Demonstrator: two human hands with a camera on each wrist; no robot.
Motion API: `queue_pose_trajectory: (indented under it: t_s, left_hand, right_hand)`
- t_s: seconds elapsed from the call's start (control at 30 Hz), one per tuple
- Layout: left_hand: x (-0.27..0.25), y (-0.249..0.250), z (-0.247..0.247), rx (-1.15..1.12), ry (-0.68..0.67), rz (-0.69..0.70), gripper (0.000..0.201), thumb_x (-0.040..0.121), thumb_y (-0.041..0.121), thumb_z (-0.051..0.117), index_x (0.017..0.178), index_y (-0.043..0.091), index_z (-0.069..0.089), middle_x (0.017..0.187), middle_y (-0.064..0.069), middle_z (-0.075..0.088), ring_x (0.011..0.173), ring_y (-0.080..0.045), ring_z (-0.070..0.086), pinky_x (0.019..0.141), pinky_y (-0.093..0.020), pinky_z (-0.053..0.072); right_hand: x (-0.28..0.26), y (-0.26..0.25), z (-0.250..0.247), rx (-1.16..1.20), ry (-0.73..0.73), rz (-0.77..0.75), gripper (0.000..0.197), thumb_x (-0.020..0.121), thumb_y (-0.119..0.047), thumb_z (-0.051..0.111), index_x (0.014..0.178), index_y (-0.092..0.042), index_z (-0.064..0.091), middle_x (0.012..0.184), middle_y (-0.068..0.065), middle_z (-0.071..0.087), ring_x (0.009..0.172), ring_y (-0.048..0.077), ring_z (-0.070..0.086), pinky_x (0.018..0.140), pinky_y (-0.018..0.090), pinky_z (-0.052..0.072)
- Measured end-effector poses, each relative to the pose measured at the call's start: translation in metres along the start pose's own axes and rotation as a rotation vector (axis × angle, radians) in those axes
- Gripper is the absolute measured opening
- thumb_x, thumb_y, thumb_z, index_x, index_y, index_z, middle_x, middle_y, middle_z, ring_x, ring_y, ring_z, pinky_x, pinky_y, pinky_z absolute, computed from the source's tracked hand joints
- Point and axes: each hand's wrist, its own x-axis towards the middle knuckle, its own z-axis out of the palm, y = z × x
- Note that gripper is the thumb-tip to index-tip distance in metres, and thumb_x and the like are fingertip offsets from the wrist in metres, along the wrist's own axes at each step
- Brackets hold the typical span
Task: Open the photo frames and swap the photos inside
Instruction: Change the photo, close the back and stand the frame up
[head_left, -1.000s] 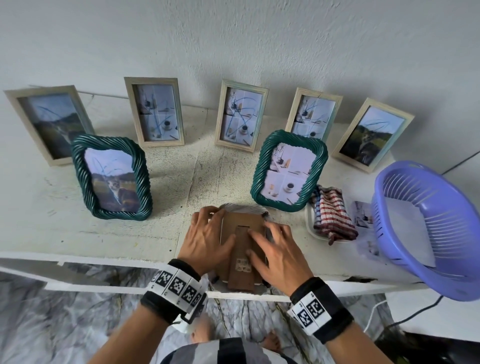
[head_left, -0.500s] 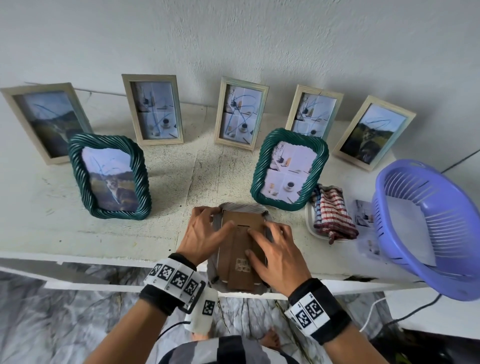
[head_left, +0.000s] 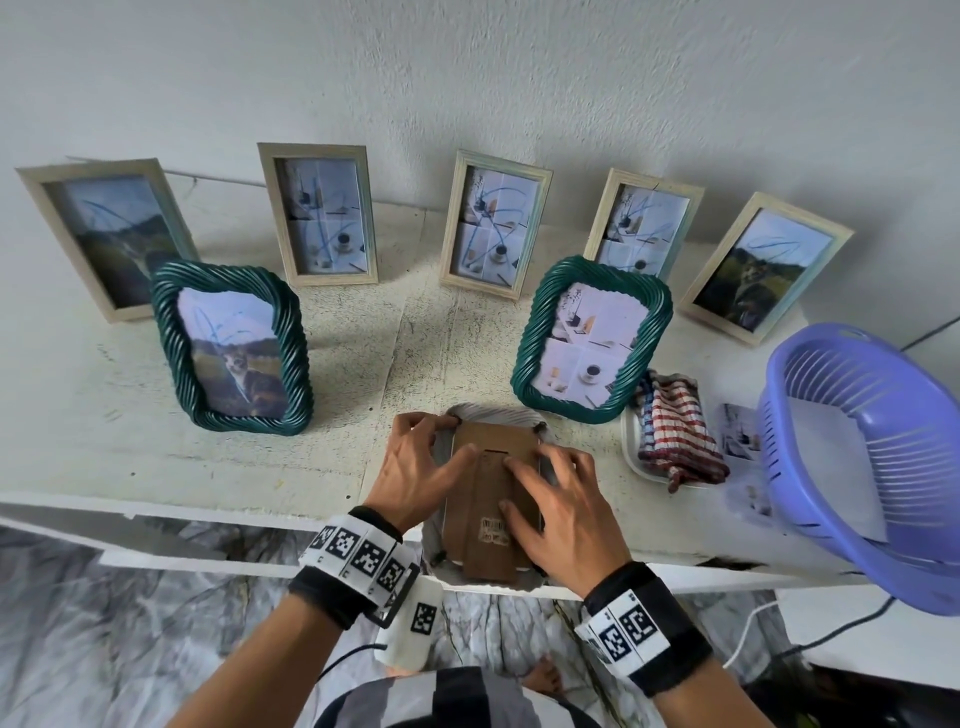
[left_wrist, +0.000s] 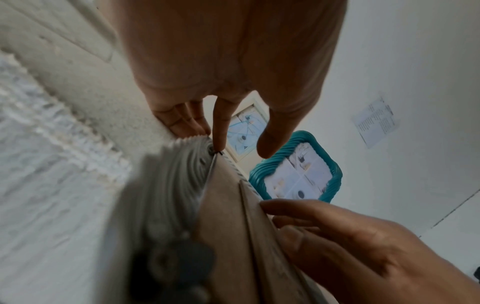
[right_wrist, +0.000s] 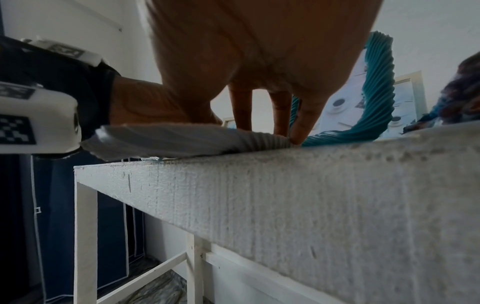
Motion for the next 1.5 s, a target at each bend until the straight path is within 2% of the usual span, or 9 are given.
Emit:
queue_pose_trajectory:
  t_s: [0.17,0.4,0.6,0.87,0.97,1.07,1.2,1.33,1.5]
  left_hand:
    - [-0.002,0.000,-0.002,0.020,0.103,0.031,0.036,0.092,0.033,0.062,0.119,0.012,0.050,0.111,-0.003,0.056,0.097,-0.014,0.058,0.090,-0.038,0.052]
    - [-0.003,0.009,-0.015,-0.546,0.031,-0.233,0.046,0.095,0.054,0.047,0.120,0.017,0.057,0.108,-0.010,0.069,0.094,-0.016,0.068,0.069,-0.032,0.057]
    - [-0.020,0.038,-0.021,-0.618,0.026,0.003,0.059,0.096,0.062,0.027,0.124,0.021,0.059,0.105,-0.006,0.072,0.092,-0.019,0.071,0.073,-0.033,0.054]
    - [-0.022,0.047,0.003,-0.508,-0.158,0.186,0.051,0.095,0.057,0.031,0.129,0.028,0.057,0.120,0.004,0.068,0.105,-0.013,0.067,0.085,-0.032,0.055]
    - [-0.022,0.025,0.004,-0.189,-0.092,0.231,0.044,0.096,0.050,0.046,0.133,0.027,0.055,0.128,0.005,0.062,0.109,-0.008,0.063,0.080,-0.013,0.050]
    - [-0.026,0.009,0.001,-0.083,-0.109,0.240,0.039,0.097,0.032,0.054,0.136,0.025,0.052,0.125,0.005,0.063,0.097,0.002,0.065,0.076,-0.009,0.050]
    - [-0.035,-0.008,-0.004,0.002,-0.081,0.266,0.038,0.097,0.022,0.057,0.135,0.014,0.054,0.114,-0.002,0.067,0.081,0.002,0.066,0.067,-0.005,0.049]
    - [-0.038,-0.024,-0.006,0.141,0.029,0.299,0.042,0.092,0.020,0.064,0.133,0.012,0.056,0.107,-0.007,0.069,0.077,-0.007,0.066,0.068,-0.006,0.048]
    - [-0.038,-0.028,-0.005,0.309,0.079,0.276,0.058,0.086,0.050,0.046,0.130,0.014,0.056,0.097,-0.005,0.067,0.078,-0.020,0.064,0.072,-0.037,0.054]
  right_hand:
    - [0.000,-0.002,-0.002,-0.002,-0.003,-0.006,0.047,0.088,-0.052,0.044,0.125,-0.026,0.057,0.128,0.004,0.046,0.114,0.025,0.040,0.081,0.034,0.054]
    - [0.009,-0.028,-0.006,-0.024,-0.059,0.051,0.071,0.089,-0.070,0.028,0.110,-0.010,0.060,0.114,0.008,0.052,0.099,0.023,0.051,0.081,0.034,0.052]
    - [0.014,-0.038,-0.043,0.254,-0.102,0.194,0.095,0.071,-0.095,0.024,0.126,-0.021,0.050,0.121,-0.001,0.061,0.096,0.014,0.063,0.078,0.032,0.056]
    - [0.002,-0.017,-0.094,0.510,0.012,0.189,0.020,0.097,-0.023,0.054,0.083,-0.010,0.049,0.067,0.001,0.056,0.039,0.008,0.044,0.039,0.020,0.034]
    - [-0.006,0.003,-0.088,0.752,0.136,0.290,0.015,0.094,-0.016,0.056,0.082,-0.008,0.054,0.067,0.002,0.053,0.056,0.006,0.048,0.057,0.023,0.041]
    - [-0.009,0.008,-0.069,1.276,0.117,0.513,0.016,0.093,-0.007,0.058,0.103,-0.018,0.062,0.101,0.014,0.070,0.091,0.023,0.065,0.085,0.040,0.052]
    - [-0.006,0.003,-0.029,1.441,0.059,0.667,0.023,0.092,0.002,0.056,0.112,-0.008,0.061,0.102,0.017,0.068,0.091,0.026,0.063,0.086,0.042,0.051]
    - [-0.004,0.011,0.002,0.963,0.086,0.525,0.023,0.091,-0.013,0.064,0.114,-0.010,0.066,0.092,0.002,0.074,0.084,0.020,0.069,0.082,0.042,0.057]
    - [0.000,0.005,0.011,0.360,0.195,0.389,0.034,0.087,-0.028,0.067,0.116,-0.010,0.066,0.096,0.008,0.064,0.087,0.025,0.061,0.076,0.031,0.047]
